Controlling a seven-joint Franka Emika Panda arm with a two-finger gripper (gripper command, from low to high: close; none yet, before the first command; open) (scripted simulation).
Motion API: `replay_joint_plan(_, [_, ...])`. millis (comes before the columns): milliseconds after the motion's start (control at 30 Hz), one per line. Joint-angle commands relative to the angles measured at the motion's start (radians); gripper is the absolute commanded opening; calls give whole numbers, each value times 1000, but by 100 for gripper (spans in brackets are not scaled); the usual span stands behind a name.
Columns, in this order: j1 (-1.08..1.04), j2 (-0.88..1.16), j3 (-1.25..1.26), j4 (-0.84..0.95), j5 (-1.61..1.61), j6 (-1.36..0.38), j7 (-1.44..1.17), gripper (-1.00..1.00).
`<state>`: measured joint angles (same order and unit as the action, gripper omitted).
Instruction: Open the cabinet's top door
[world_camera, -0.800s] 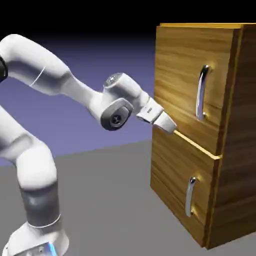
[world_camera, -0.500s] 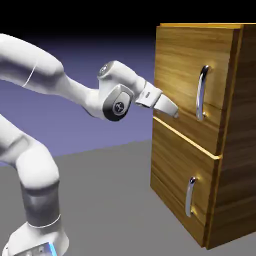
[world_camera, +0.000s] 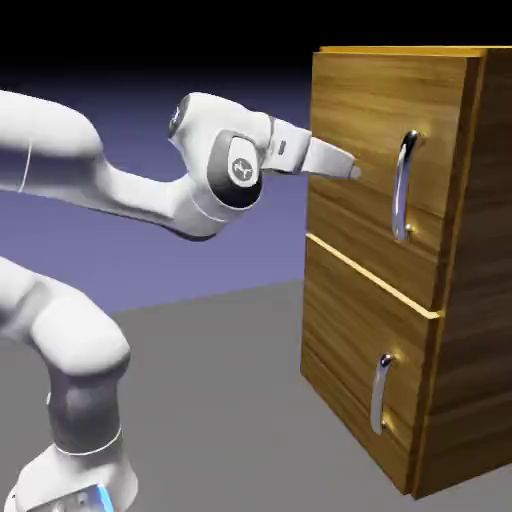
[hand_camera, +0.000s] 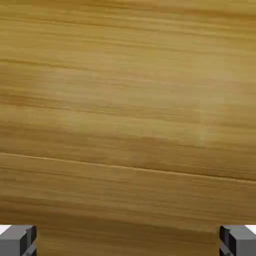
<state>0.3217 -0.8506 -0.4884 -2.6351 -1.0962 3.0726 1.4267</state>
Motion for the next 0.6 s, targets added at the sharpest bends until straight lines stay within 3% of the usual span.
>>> replay_joint_plan(0, [12,-11,-19,7,-44,1,27,0])
replay_joint_plan(567, [221,-200,-349,125,-783,25,490,0])
